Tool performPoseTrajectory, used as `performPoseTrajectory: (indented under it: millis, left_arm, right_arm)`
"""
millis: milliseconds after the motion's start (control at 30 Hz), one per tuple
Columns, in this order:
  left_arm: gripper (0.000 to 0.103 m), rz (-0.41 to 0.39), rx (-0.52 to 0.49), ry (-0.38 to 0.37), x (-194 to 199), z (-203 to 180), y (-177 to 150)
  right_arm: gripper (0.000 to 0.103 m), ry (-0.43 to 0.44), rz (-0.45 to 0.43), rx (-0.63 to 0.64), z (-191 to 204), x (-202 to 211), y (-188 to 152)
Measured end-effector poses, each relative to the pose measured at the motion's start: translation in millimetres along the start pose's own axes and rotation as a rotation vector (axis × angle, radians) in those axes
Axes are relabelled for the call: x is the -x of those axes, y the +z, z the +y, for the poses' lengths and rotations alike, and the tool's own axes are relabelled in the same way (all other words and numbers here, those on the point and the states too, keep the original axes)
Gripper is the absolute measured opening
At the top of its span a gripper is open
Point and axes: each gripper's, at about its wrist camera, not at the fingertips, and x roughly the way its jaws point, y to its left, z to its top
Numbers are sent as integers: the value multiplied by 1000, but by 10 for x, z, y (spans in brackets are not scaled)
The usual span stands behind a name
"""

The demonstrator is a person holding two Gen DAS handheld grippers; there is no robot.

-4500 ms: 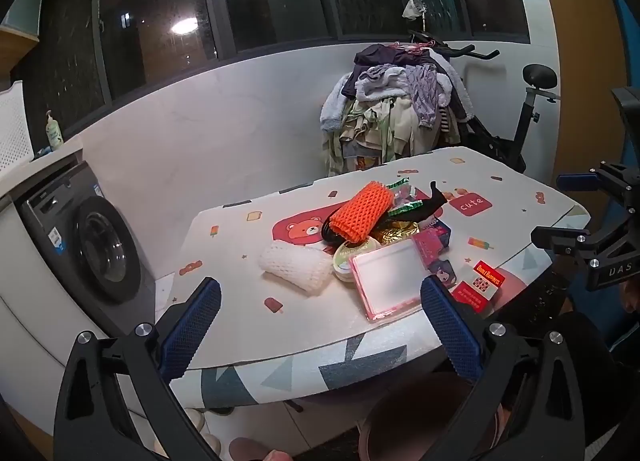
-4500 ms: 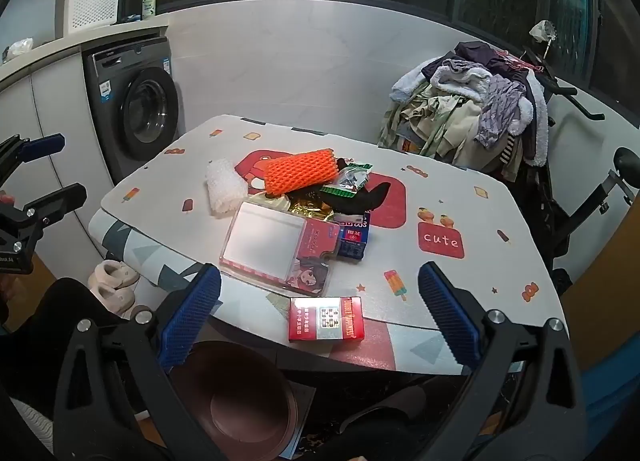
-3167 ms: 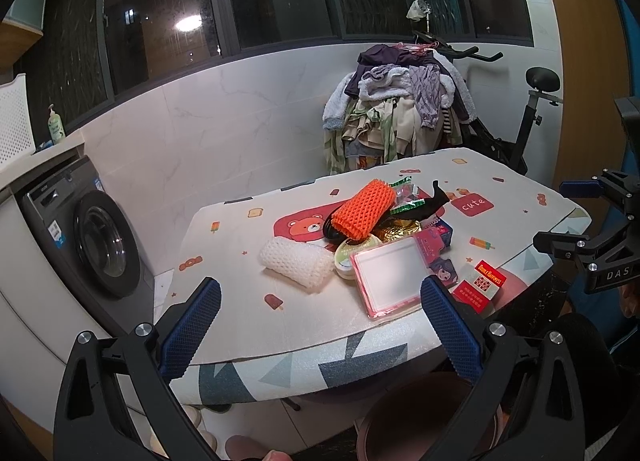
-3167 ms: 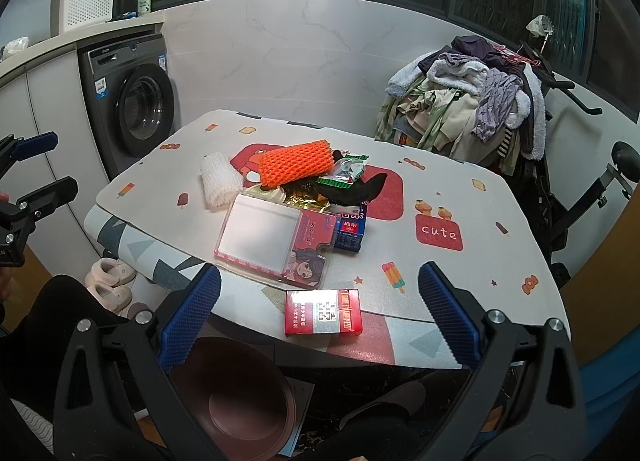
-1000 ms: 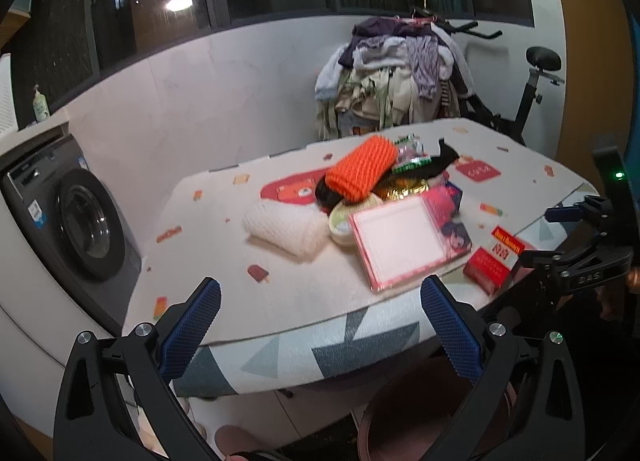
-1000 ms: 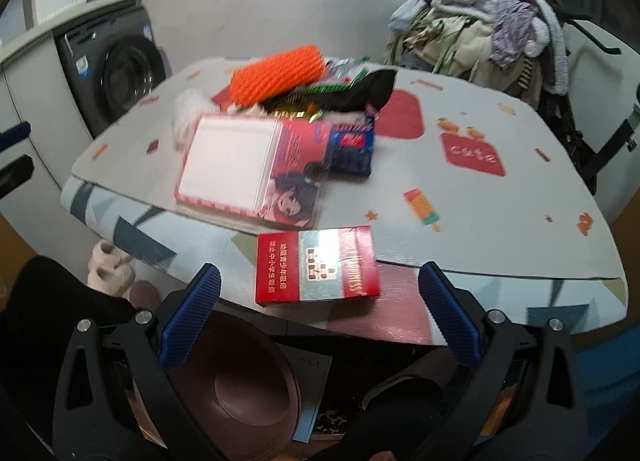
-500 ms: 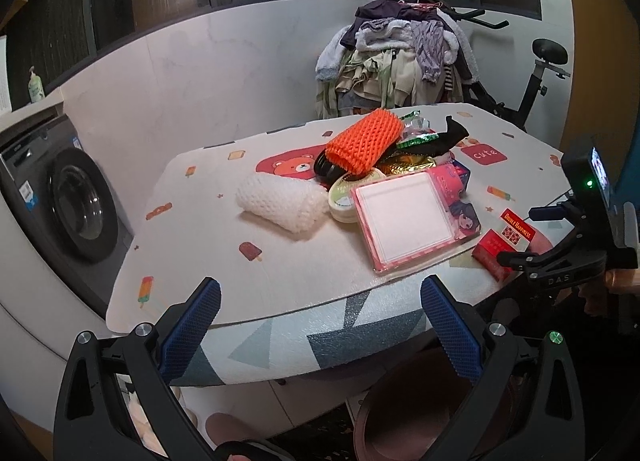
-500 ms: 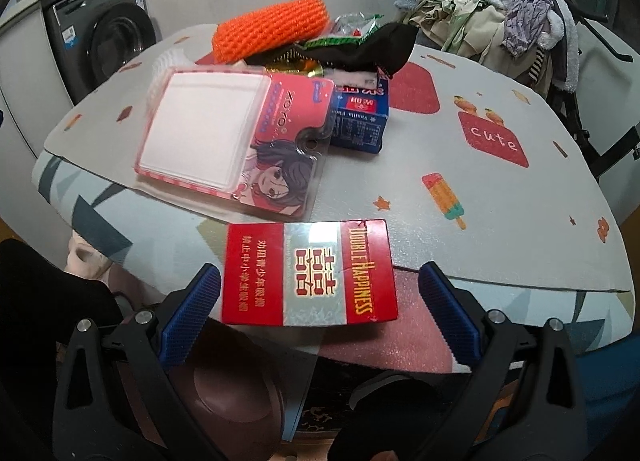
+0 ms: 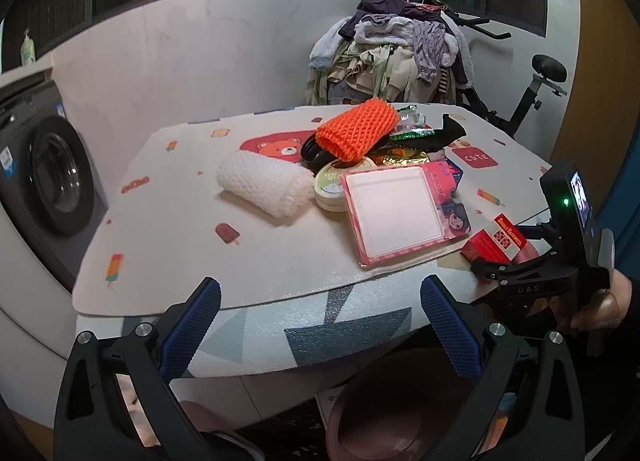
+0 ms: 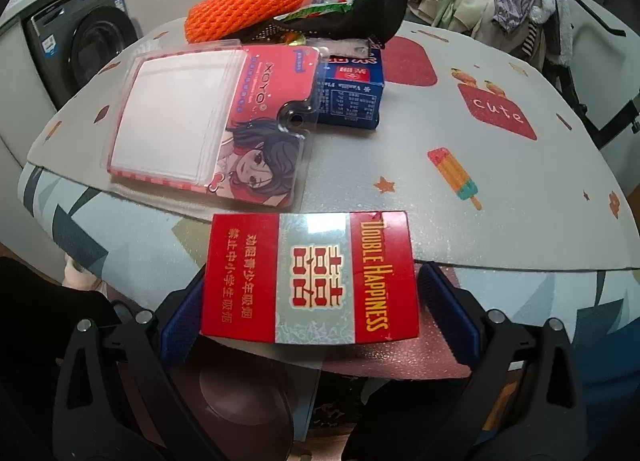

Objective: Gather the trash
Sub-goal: 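Grasp the red Double Happiness cigarette pack with the right gripper, then grasp the white foam net sleeve with the left gripper while the right holds the pack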

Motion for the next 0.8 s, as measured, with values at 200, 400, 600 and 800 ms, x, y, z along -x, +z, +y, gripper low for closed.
performPoseTrajectory:
  millis: [200, 400, 600, 800]
  left_arm:
    - [89, 25, 25, -48, -123, 10, -3]
    - [69, 72, 81, -152, -368, 39, 103]
    - [52, 117, 93, -210, -721, 48, 293]
    - [52, 146, 267, -190, -976, 514, 500]
  right_arm:
    - [88, 75, -59, 2, -19, 85, -18]
    - [88, 85, -127, -31, -63, 206, -41]
    - [88, 82, -159, -54, -109, 252, -62]
    - [88, 83, -171, -71, -165, 268, -64]
